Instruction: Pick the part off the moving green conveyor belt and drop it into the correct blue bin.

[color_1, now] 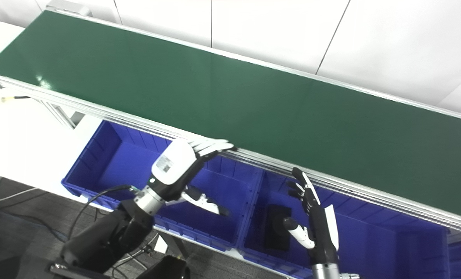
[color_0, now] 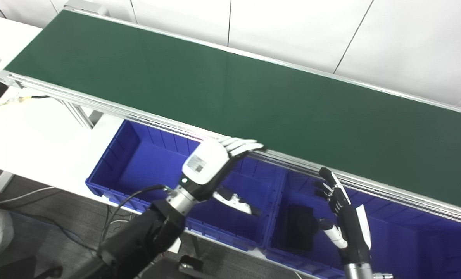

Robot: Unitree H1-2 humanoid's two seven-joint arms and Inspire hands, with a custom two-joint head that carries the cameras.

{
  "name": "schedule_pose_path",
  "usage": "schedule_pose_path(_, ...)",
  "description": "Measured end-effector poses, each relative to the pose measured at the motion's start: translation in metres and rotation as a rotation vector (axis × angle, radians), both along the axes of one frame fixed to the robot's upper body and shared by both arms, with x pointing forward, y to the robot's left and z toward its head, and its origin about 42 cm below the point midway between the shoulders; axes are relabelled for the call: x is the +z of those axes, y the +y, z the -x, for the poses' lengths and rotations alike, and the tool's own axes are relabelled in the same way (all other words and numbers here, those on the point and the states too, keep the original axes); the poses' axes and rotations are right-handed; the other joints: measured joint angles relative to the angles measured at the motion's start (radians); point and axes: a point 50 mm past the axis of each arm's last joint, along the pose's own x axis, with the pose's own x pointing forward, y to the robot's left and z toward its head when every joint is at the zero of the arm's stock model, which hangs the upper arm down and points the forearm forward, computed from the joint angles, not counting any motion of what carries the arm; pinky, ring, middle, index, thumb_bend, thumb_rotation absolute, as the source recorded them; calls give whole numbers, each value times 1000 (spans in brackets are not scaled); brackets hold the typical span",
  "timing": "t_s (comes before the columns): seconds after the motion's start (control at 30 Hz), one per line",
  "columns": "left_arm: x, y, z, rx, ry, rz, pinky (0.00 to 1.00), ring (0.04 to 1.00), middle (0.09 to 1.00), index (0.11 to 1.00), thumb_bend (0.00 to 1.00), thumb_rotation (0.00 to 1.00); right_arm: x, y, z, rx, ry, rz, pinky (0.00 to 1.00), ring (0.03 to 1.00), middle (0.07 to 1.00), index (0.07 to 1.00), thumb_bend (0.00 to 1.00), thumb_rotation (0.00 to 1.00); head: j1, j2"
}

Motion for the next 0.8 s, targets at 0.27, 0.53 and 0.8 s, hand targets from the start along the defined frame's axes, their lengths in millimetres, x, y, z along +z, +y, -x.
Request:
schedule_pose_path(0.27,8,-10,14,-103,4,98,652,715,755,732,870,366,-11,22,-1,2,17,7,777,826,901,912,935,875,-218,-34)
schedule_pose_path(0.53,3,7,15,-144,53,134,651,742,787,773,860,362,-16,53,-6,1,10,-10,770,842,920,906,951,870,-330,-61)
schedule_pose_path(0.8,-3,5,15,-149,119,206,661,779,833,827,840,411,-18,63,-3,4,2,2,772,846,930,902,939,871,-321,-98)
